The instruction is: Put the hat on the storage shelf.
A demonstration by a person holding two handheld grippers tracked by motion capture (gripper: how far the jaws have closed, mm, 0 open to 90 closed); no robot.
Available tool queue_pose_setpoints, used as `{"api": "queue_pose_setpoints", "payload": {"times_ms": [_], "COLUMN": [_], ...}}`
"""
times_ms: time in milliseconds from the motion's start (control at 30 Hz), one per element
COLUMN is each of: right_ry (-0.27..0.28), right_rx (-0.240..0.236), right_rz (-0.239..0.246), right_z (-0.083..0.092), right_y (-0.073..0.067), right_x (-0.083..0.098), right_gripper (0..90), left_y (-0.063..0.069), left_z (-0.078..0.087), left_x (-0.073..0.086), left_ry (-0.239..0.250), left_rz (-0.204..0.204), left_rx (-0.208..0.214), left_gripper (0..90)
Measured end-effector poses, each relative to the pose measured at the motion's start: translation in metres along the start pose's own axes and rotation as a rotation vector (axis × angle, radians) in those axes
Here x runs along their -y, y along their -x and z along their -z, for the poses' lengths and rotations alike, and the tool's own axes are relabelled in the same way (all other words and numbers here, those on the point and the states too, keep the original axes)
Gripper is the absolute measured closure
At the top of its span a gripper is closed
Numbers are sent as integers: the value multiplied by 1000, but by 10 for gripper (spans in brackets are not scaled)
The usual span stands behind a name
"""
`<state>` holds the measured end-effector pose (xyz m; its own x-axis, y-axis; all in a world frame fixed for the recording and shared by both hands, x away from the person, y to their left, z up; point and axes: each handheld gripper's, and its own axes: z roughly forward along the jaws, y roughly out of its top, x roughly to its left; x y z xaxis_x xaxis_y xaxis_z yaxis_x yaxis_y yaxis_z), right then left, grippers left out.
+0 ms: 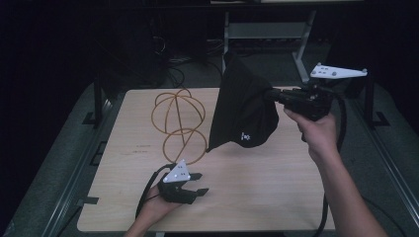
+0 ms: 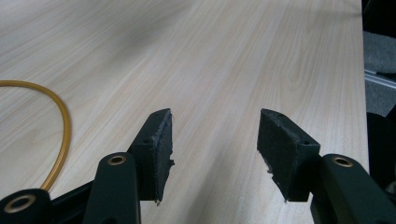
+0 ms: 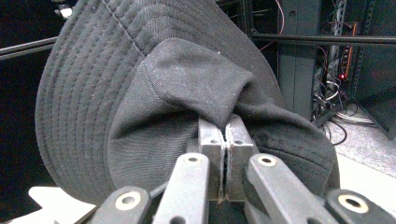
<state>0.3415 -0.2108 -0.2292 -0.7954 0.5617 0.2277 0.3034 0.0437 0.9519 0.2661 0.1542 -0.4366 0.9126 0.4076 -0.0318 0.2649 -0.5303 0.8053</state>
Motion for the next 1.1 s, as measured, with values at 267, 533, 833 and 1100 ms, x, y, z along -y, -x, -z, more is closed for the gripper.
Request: {"api": "queue_pose_setpoints", "payload": {"times_ms": [267,533,833,1100], "right_ry": [-9,-19,-40,-94], "right_rx": [-10,-29,-46,-39], "right_rz": [34,41,43,58], "right_z": [-19,-44,-70,-102], "right_y": [-8,-16,-21,-30], "right_x": [-19,-32,-49,-72], "right_gripper": [880,880,879,878], "left_y": [-1,0,-1,-3], "left_z": [-2,-4,-5,-7], "left_x": [-1,-2,-2,-1], "left_ry": [10,-8,-9,-6], "left_rz": [6,-17,-15,-3], "left_rx": [4,18,18,12], "left_gripper": [447,445,445,444]}}
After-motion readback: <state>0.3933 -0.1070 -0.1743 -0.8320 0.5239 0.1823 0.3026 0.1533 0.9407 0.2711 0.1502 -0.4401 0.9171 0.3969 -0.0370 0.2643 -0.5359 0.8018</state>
